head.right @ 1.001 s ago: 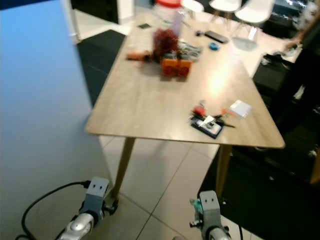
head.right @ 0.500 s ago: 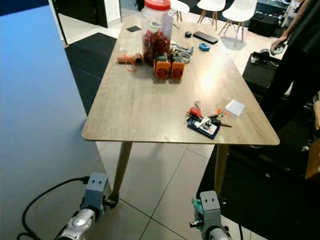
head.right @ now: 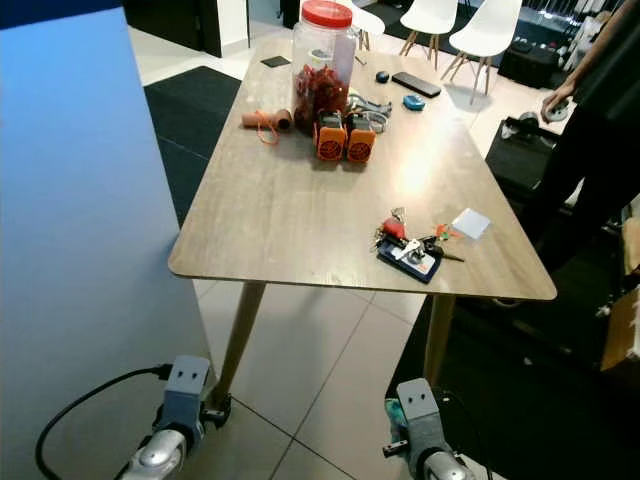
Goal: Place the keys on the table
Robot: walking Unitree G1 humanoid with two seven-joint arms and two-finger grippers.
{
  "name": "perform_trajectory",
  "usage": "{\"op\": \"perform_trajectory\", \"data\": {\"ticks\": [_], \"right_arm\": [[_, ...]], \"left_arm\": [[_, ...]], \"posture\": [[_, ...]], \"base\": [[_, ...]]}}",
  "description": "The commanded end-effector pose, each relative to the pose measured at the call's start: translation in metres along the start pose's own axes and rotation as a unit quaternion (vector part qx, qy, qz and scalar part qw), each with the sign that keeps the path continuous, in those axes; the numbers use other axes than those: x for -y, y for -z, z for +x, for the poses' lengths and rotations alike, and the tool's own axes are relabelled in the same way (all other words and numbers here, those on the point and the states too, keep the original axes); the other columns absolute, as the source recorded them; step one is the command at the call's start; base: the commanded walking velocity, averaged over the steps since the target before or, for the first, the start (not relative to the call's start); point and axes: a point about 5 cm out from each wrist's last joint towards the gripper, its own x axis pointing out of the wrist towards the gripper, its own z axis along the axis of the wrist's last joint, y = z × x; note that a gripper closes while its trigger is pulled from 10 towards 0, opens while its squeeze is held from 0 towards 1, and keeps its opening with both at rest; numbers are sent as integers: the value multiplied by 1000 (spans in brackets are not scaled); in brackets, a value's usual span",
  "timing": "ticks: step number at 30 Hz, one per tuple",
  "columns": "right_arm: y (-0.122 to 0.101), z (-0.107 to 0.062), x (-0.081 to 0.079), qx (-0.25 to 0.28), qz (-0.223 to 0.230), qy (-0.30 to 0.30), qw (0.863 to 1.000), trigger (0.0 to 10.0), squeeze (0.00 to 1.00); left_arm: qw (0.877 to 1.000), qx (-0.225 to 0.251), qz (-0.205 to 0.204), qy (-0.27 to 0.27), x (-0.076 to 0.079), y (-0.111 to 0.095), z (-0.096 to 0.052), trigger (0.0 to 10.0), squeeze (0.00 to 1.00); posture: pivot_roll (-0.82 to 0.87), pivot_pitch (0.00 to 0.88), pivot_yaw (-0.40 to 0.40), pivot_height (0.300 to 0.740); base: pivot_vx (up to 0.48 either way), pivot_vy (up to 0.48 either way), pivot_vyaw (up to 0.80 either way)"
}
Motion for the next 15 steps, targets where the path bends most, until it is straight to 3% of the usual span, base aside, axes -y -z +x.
{"op": "perform_trajectory", "data": {"ticks": [1,6,12,13,15], "right_arm": [[-3,0,8,-1,-14,0,1000,10000,0],[-9,1,14,5,-7,7,1000,10000,0],[-7,2,10,3,15,15,1000,10000,0],[-5,2,5,4,46,25,999,10000,0],[-3,2,2,4,59,29,998,10000,0]], "left_arm": [[1000,3,-13,5,11,1,0,10000,0],[1000,9,-14,13,20,0,-1,10000,0],[1000,14,-14,15,17,-4,1,10000,0],[999,17,3,27,11,-10,4,10000,0],[999,18,10,32,7,-14,6,10000,0]], "posture": [[89,6,-178,740],[93,0,-196,740],[104,2,-156,740],[113,7,-104,740],[116,12,-72,740]], "base": [[0,0,0],[0,0,0],[0,0,0],[0,0,0],[0,0,0]]}}
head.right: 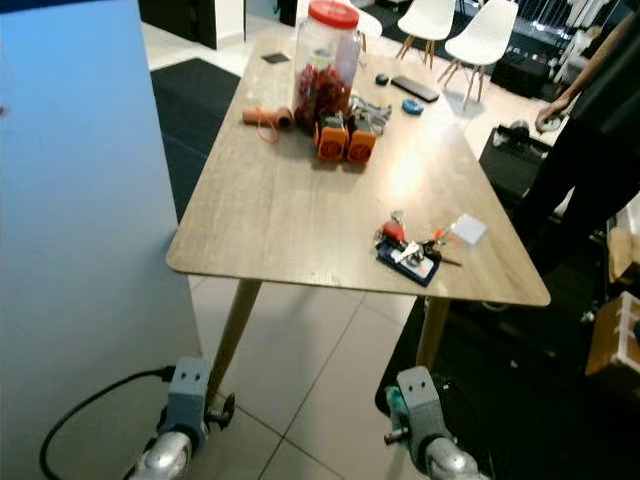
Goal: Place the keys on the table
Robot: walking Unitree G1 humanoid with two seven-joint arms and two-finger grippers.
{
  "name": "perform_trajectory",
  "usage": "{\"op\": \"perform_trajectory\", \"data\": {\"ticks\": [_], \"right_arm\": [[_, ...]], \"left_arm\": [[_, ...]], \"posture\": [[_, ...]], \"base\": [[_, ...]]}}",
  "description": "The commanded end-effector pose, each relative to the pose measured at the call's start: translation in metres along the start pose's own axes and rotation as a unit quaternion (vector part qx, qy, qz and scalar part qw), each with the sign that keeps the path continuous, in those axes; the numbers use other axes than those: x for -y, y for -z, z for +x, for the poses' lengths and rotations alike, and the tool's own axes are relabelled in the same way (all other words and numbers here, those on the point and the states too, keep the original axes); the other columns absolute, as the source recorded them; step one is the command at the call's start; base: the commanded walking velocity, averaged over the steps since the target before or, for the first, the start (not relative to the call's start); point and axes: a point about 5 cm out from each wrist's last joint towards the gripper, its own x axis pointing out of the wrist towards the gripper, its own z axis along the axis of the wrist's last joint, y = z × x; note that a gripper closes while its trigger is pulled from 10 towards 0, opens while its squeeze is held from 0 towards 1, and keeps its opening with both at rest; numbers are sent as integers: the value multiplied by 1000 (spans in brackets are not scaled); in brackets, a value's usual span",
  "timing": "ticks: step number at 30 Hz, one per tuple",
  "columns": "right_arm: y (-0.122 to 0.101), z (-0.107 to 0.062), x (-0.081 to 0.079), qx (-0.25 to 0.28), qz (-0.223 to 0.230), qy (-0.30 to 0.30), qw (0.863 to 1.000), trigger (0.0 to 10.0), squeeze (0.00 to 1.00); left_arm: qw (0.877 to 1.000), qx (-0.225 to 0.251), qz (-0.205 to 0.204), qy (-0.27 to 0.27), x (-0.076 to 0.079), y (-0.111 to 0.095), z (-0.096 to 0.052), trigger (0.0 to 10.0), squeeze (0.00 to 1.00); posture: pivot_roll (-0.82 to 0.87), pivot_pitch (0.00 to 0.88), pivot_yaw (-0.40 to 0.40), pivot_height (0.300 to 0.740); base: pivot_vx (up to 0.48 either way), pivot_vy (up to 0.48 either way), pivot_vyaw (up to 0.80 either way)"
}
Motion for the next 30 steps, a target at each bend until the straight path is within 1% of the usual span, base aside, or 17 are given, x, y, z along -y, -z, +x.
{"op": "perform_trajectory", "data": {"ticks": [1,2,5,7,10,13,17,20,22,24,25,30], "right_arm": [[8,-2,0,-11,21,12,1000,10000,0],[8,-2,0,-11,21,12,1000,10000,0],[22,-7,-14,-20,51,16,998,10000,0],[26,-8,-16,-22,59,18,998,10000,0],[34,-12,-16,-28,70,26,997,10000,0],[37,-13,-14,-31,72,30,996,10000,0],[35,-13,-10,-30,71,32,996,10000,0],[33,-12,-10,-29,65,29,997,10000,0],[29,-10,-9,-26,59,27,998,10000,0],[27,-9,-9,-24,56,25,998,10000,0],[26,-9,-8,-23,54,23,998,10000,0],[24,-8,-8,-22,45,18,999,10000,0]], "left_arm": [[1000,1,10,13,-2,-4,2,10000,0],[1000,1,10,13,-2,-4,2,10000,0],[999,-3,27,25,-11,-10,4,10000,0],[999,-5,31,27,-13,-10,4,10000,0],[999,-4,29,39,-9,-12,5,10000,0],[999,-4,28,46,-6,-12,5,10000,0],[998,-6,17,55,-1,-9,5,10000,0],[999,-7,8,52,0,-8,4,10000,0],[999,-11,-5,46,0,-5,3,10000,0],[999,-12,-8,44,0,-4,3,10000,0],[999,-13,-9,44,0,-3,2,10000,0],[999,-14,-17,38,-2,1,0,10000,0]], "posture": [[116,12,-72,740],[116,12,-72,740],[108,14,-7,740],[108,14,-7,740],[104,19,4,740],[103,18,3,740],[100,20,-24,740],[101,22,-34,740],[100,24,-46,740],[100,24,-46,740],[103,26,-62,740],[103,26,-62,740]], "base": [[0,0,0],[0,0,0],[0,0,0],[0,0,0],[0,0,0],[0,0,0],[0,0,0],[0,0,0],[249,0,0],[315,0,0],[360,0,0],[372,0,0]]}}
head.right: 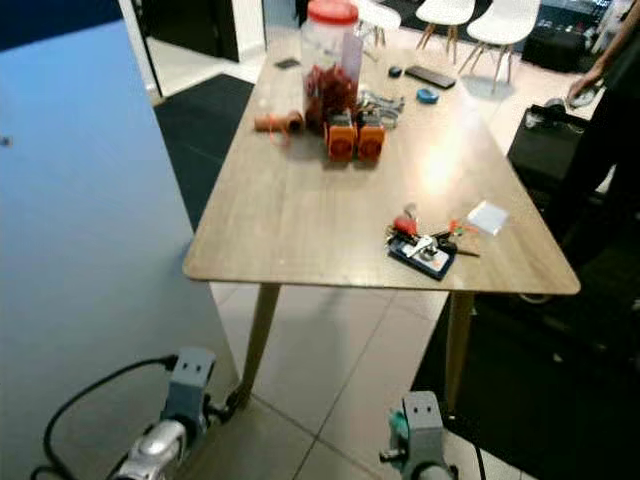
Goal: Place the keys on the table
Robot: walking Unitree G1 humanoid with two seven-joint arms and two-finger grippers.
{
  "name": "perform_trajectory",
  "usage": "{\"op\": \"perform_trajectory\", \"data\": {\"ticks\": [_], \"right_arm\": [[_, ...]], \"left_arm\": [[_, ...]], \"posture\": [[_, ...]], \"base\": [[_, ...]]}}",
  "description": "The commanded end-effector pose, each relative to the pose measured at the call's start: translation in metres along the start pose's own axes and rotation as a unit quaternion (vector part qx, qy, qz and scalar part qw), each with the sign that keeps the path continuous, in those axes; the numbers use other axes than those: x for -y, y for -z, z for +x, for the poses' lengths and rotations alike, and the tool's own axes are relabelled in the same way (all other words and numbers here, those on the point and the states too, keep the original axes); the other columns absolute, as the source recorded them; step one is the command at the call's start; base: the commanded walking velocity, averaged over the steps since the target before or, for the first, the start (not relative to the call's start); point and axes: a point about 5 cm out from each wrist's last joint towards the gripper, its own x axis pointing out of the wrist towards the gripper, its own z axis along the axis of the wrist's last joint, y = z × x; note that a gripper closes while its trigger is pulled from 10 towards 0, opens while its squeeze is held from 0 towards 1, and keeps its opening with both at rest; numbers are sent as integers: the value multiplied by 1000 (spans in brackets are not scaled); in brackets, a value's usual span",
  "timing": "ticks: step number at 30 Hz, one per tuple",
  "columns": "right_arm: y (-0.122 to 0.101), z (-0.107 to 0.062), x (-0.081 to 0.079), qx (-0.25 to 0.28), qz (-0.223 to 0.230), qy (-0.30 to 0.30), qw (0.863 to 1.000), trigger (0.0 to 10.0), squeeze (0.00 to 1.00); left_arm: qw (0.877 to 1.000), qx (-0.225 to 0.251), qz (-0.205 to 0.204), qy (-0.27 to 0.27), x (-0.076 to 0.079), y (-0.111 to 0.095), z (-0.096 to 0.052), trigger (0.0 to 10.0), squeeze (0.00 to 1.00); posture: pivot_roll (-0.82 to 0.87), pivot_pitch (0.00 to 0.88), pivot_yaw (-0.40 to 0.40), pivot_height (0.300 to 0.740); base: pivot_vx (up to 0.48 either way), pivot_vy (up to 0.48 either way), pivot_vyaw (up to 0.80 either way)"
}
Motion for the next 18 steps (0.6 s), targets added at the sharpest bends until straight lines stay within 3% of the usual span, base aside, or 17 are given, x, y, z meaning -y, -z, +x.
{"op": "perform_trajectory", "data": {"ticks": [1,18], "right_arm": [[-2,0,3,0,-6,1,1000,10000,0],[-1,0,2,-5,-19,-12,1000,10000,0]], "left_arm": [[1000,2,-9,3,6,-1,1,10000,0],[1000,15,-9,-6,2,2,-2,10000,0]], "posture": [[103,26,-62,740],[113,29,-81,740]], "base": [[371,0,0],[21,0,0]]}}
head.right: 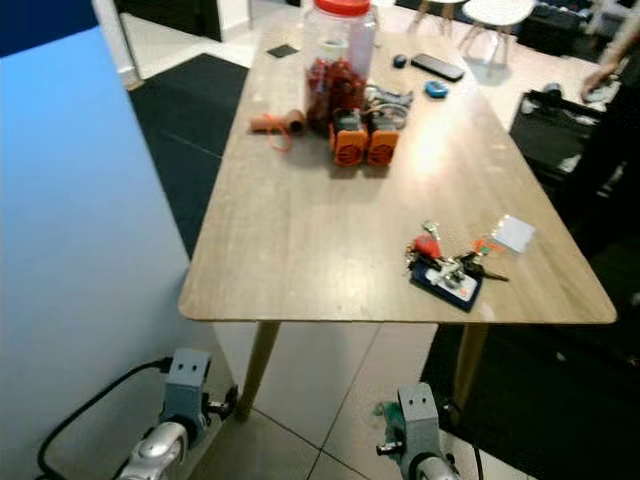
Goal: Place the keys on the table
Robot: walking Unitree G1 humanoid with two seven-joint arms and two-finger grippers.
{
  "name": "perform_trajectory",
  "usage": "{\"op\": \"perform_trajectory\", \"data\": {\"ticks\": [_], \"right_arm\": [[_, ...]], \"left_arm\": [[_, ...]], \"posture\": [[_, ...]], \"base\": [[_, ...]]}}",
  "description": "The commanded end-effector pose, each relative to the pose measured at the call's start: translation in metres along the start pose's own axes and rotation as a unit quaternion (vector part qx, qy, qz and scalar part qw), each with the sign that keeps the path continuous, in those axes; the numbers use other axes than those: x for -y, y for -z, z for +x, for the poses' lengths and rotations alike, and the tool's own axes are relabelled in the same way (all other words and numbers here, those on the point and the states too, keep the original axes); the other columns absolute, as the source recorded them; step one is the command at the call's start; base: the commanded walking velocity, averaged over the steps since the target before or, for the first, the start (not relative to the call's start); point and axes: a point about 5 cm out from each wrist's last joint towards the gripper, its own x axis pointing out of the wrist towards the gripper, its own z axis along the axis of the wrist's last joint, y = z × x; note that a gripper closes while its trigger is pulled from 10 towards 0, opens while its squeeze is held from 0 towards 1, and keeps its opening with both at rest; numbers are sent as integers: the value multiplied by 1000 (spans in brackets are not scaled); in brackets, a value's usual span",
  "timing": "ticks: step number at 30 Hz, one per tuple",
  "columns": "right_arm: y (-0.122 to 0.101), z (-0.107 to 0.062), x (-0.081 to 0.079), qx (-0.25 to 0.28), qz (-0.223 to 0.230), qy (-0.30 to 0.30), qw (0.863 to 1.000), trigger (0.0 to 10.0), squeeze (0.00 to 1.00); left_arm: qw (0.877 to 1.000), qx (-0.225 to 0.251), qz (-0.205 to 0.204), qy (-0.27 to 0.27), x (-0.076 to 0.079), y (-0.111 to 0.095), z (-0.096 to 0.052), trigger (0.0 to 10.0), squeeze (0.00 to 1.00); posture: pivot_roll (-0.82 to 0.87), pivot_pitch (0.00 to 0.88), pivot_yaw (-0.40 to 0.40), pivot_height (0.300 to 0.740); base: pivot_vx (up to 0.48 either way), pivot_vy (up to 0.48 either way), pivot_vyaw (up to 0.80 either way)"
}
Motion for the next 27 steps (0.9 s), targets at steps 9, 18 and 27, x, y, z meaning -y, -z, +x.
{"op": "perform_trajectory", "data": {"ticks": [9,18,27], "right_arm": [[6,-2,1,-12,-5,-3,1000,10000,0],[6,-2,2,-13,-11,-5,1000,10000,0],[6,-2,1,-16,-16,-7,1000,10000,0]], "left_arm": [[1000,0,-1,9,3,5,-2,10000,0],[1000,3,-3,11,4,3,-2,10000,0],[1000,8,-3,12,4,2,-2,10000,0]], "posture": [[112,28,-81,740],[115,26,-86,740],[114,16,-89,740]], "base": [[0,-177,0],[0,-310,0],[0,-315,0]]}}
